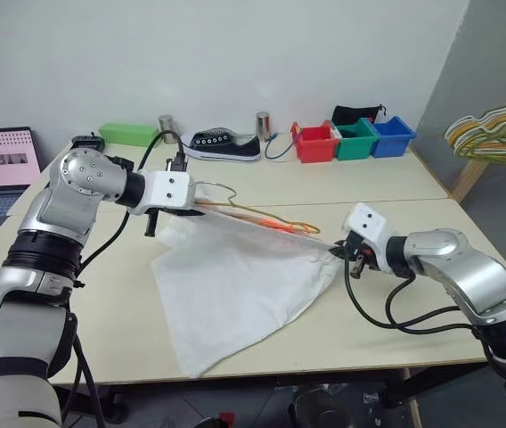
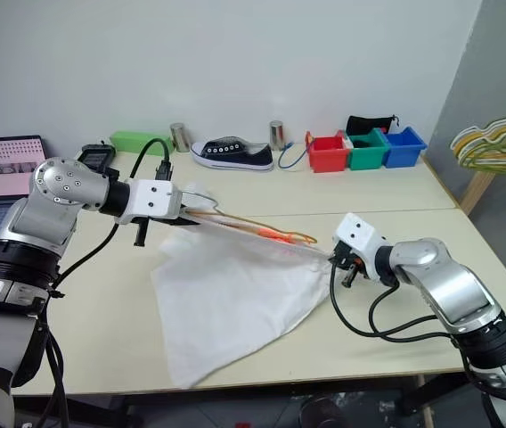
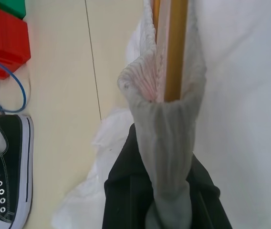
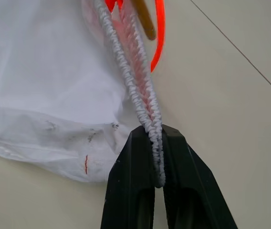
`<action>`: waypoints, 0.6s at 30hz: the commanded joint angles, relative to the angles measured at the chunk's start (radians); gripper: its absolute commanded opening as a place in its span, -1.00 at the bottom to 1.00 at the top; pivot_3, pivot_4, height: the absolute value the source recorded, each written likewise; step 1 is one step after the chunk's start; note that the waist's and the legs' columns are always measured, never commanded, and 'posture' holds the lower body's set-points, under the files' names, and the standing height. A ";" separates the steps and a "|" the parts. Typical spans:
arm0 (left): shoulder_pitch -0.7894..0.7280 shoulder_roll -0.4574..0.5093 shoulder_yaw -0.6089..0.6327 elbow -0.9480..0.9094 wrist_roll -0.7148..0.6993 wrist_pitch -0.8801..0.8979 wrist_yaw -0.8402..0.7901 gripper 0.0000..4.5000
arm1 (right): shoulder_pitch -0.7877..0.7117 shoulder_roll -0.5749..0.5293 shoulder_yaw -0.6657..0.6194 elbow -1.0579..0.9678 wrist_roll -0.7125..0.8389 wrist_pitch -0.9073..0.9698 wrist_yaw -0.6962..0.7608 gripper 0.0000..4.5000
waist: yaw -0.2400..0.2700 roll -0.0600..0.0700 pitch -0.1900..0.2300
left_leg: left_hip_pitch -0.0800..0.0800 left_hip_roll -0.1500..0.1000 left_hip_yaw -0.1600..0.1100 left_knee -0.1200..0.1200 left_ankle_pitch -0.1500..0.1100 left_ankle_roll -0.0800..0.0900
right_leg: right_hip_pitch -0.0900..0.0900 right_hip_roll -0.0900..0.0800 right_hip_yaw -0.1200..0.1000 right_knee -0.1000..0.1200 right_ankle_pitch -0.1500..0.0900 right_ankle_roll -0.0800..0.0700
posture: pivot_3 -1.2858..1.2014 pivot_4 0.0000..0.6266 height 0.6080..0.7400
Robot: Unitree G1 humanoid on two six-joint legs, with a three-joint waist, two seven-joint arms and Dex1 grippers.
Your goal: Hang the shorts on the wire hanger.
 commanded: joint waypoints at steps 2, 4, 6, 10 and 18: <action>0.009 0.078 0.049 -0.017 0.018 0.017 -0.005 -1.00 | -0.009 -0.053 -0.033 0.040 -0.053 0.006 -0.002 -0.89 | -0.001 0.000 0.000 | 0.000 0.000 0.000 0.000 0.000 0.000 | 0.000 0.000 0.000 0.000 0.000 0.000 | -0.21 -1.00 1.00; 0.009 0.084 0.037 0.006 0.051 -0.007 0.012 -1.00 | -0.015 -0.059 -0.039 0.041 -0.052 0.005 0.004 -0.89 | -0.001 0.000 0.000 | 0.000 0.000 0.000 0.000 0.000 0.000 | 0.000 0.000 0.000 0.000 0.000 0.000 | -0.21 -1.00 1.00; 0.006 0.086 0.025 0.039 0.084 -0.034 0.032 -1.00 | -0.019 -0.060 -0.044 0.038 -0.047 0.008 0.010 -0.89 | 0.000 0.000 0.000 | 0.000 0.000 0.000 0.000 0.000 0.000 | 0.000 0.000 0.000 0.000 0.000 0.000 | -0.21 -1.00 1.00; 0.000 0.091 0.005 0.091 0.137 -0.076 0.056 -1.00 | -0.026 -0.056 -0.053 0.004 -0.033 0.029 0.016 -0.89 | 0.000 0.000 0.000 | 0.000 0.000 0.000 0.000 0.000 0.000 | 0.000 0.000 0.000 0.000 0.000 0.000 | -0.22 -1.00 1.00; -0.027 0.019 -0.036 0.120 0.210 -0.107 0.156 -1.00 | -0.198 0.033 -0.060 -0.114 0.031 0.166 -0.005 -0.89 | -0.012 0.000 0.000 | 0.000 0.000 0.000 0.000 0.000 0.000 | -0.001 0.000 0.000 0.001 0.000 0.000 | -0.23 -1.00 1.00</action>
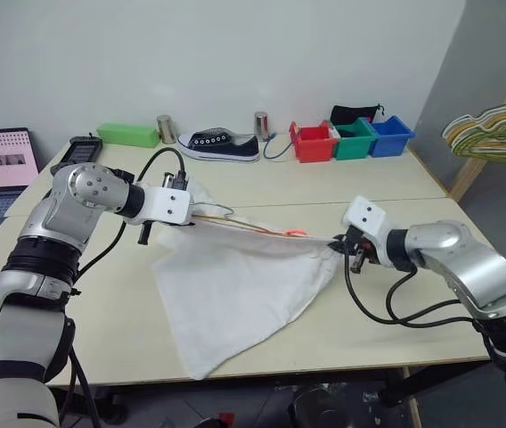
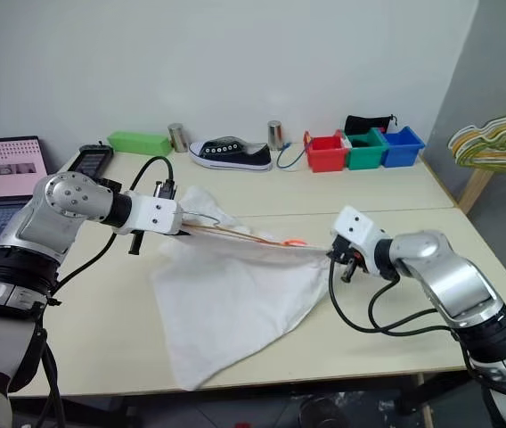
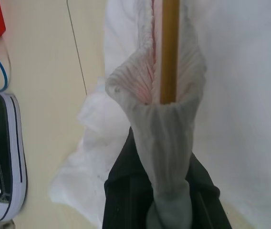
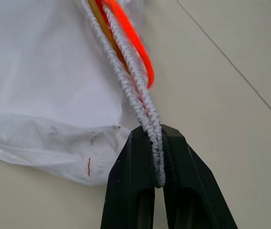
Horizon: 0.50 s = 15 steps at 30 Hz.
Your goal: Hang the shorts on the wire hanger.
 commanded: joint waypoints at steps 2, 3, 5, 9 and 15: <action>-0.033 -0.061 0.019 -0.026 0.027 0.079 0.080 -1.00 | -0.105 0.076 -0.050 -0.070 0.032 0.118 -0.054 -0.89 | -0.002 0.000 0.000 | 0.000 0.000 -0.001 0.000 0.000 0.000 | 0.000 0.000 -0.001 0.000 0.000 0.000 | -0.23 -1.00 1.00; -0.032 -0.088 0.022 -0.046 0.018 0.107 0.091 -1.00 | -0.121 0.100 -0.046 -0.083 0.038 0.137 -0.067 -0.89 | -0.001 0.000 -0.001 | 0.000 0.000 -0.001 0.000 0.000 0.000 | 0.000 0.000 -0.001 0.000 0.000 0.000 | -0.23 -1.00 1.00; -0.012 -0.132 0.024 -0.103 0.005 0.153 0.100 -1.00 | -0.150 0.148 -0.038 -0.095 0.039 0.167 -0.094 -0.89 | 0.005 0.000 -0.001 | 0.000 0.000 -0.002 0.000 0.000 0.000 | 0.001 0.000 -0.001 0.000 0.000 0.000 | -0.24 -0.99 1.00; 0.025 -0.201 0.032 -0.216 -0.009 0.251 0.116 -1.00 | -0.182 0.190 -0.014 -0.092 0.016 0.173 -0.121 -0.89 | 0.003 0.000 -0.001 | -0.002 -0.001 -0.001 0.001 0.000 0.000 | -0.001 -0.001 -0.001 0.000 0.002 -0.004 | -0.24 -0.98 1.00; 0.061 -0.224 0.039 -0.313 -0.012 0.328 0.118 -1.00 | -0.175 0.126 0.034 -0.068 -0.035 0.111 -0.097 -0.89 | -0.011 0.000 -0.001 | -0.003 -0.001 -0.001 0.000 0.000 0.000 | -0.002 -0.001 -0.001 0.001 0.002 -0.004 | -0.23 -0.97 1.00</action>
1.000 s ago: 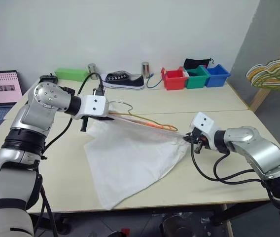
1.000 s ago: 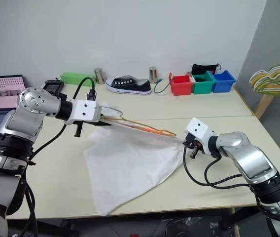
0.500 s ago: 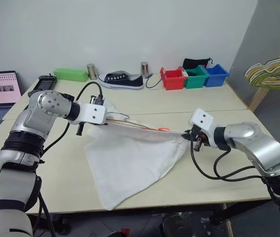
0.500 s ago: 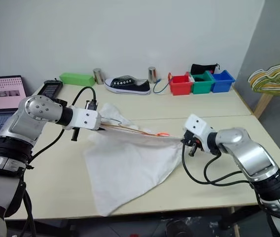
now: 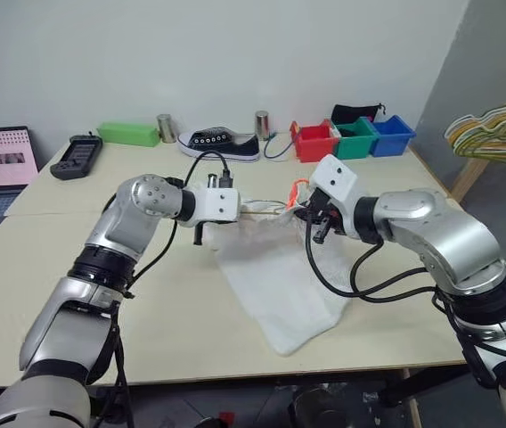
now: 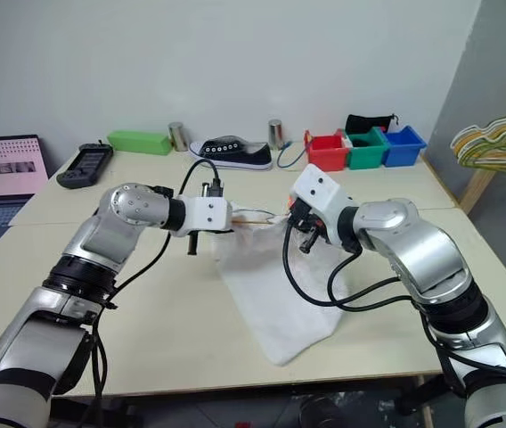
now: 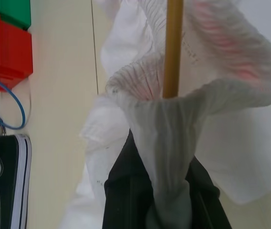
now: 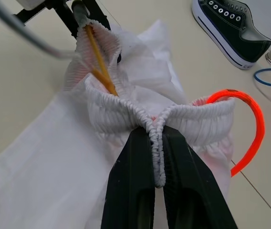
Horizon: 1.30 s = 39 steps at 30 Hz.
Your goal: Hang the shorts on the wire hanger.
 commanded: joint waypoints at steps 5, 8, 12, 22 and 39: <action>-0.003 0.026 0.038 -0.053 -0.017 0.015 0.019 -1.00 | -0.001 -0.134 0.018 -0.040 -0.005 -0.075 0.103 -0.47 | -0.008 0.000 0.000 | 0.000 0.000 0.000 0.000 0.000 0.000 | 0.000 0.000 0.000 0.000 -0.001 0.001 | -0.23 -0.97 1.00; -0.005 0.032 0.035 -0.048 -0.014 0.005 0.018 -1.00 | 0.015 -0.175 0.011 -0.051 0.013 -0.085 0.149 -0.17 | -0.009 0.000 0.000 | 0.000 0.000 0.000 0.000 0.000 0.000 | 0.000 0.000 0.000 0.000 -0.002 0.004 | -0.23 -0.97 1.00; -0.008 0.022 0.031 -0.065 -0.024 0.000 0.014 -1.00 | 0.047 -0.204 0.053 -0.003 -0.030 -0.120 0.167 0.24 | -0.007 0.000 0.000 | 0.000 0.000 0.000 0.000 0.000 0.000 | 0.001 0.000 0.000 -0.001 -0.002 0.004 | -0.22 -0.97 1.00; 0.014 0.041 0.045 -0.176 -0.092 0.033 -0.045 -1.00 | 0.054 -0.164 0.171 0.306 -0.224 -0.350 0.142 0.69 | -0.006 0.000 0.000 | 0.000 0.000 0.000 0.000 0.000 0.000 | 0.001 0.000 0.000 0.000 0.000 0.001 | -0.20 -1.00 1.00; 0.022 0.058 0.038 -0.199 -0.085 0.028 -0.017 -1.00 | 0.043 -0.113 0.167 0.409 -0.379 -0.550 0.206 -0.40 | 0.004 0.000 0.000 | 0.002 0.000 -0.001 0.001 0.000 0.000 | 0.003 0.000 -0.001 0.000 0.000 0.000 | -0.18 -1.00 1.00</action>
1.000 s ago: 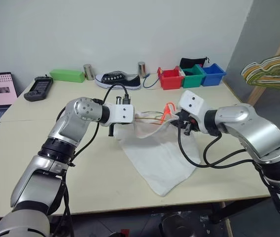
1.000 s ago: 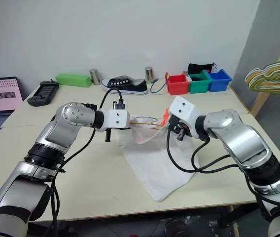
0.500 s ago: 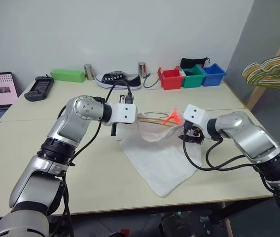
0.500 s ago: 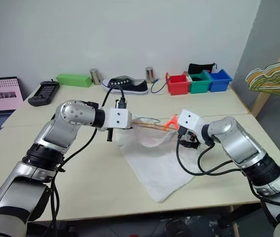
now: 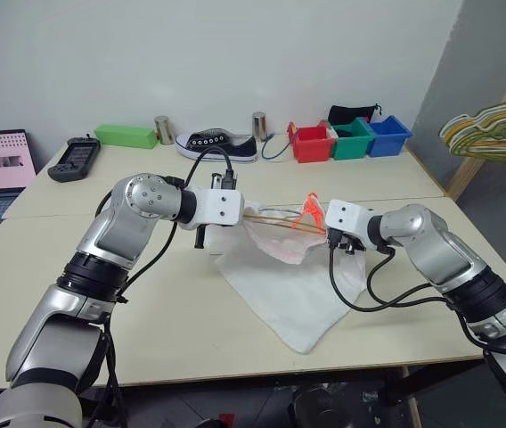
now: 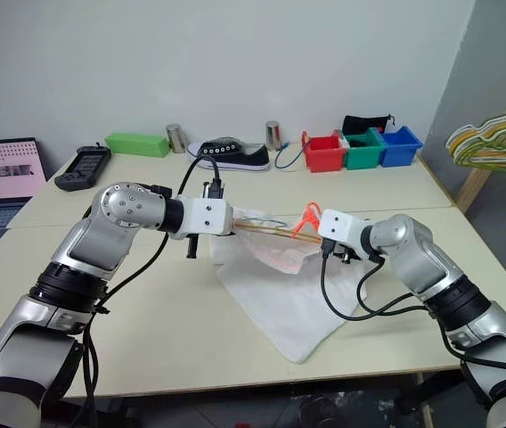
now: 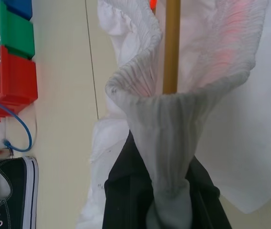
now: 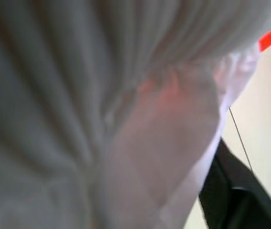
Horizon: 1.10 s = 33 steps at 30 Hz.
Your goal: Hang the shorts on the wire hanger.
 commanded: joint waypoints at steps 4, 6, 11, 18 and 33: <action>-0.031 0.001 0.027 -0.023 0.000 -0.038 0.032 -1.00 | -0.006 0.010 -0.042 -0.029 -0.036 -0.025 0.009 -0.87 | 0.003 0.000 0.000 | 0.000 0.000 0.000 0.000 0.000 0.000 | 0.000 0.000 0.000 0.000 0.000 0.000 | -0.19 -1.00 1.00; -0.036 0.000 0.024 -0.015 0.006 -0.049 0.038 -1.00 | 0.000 0.013 -0.046 -0.026 -0.040 -0.030 0.009 -0.99 | 0.005 0.000 0.000 | 0.000 0.000 0.000 0.000 0.000 0.000 | 0.000 0.000 0.000 0.000 0.000 0.000 | -0.19 -1.00 1.00; -0.052 0.000 0.026 0.000 0.008 -0.066 0.041 -1.00 | 0.015 0.017 -0.062 -0.032 -0.053 -0.027 0.009 -0.99 | 0.009 0.000 0.000 | 0.001 0.000 0.000 0.000 0.000 0.000 | 0.000 0.000 0.000 0.000 0.000 0.000 | -0.19 -1.00 1.00; -0.065 -0.004 0.077 0.008 -0.092 -0.025 -0.007 -0.47 | 0.033 0.041 -0.096 -0.056 -0.034 0.043 0.012 -1.00 | 0.012 0.000 0.000 | 0.001 0.000 0.000 0.000 0.000 0.000 | 0.001 0.000 0.000 0.000 0.000 0.000 | -0.19 -1.00 1.00; -0.035 0.033 0.197 -0.026 -0.252 0.060 -0.028 0.88 | 0.191 0.138 -0.208 -0.217 0.016 0.298 -0.069 -1.00 | 0.012 0.000 0.000 | 0.001 0.000 -0.002 0.000 0.000 0.000 | 0.001 0.000 -0.001 0.000 0.000 0.000 | -0.22 -1.00 1.00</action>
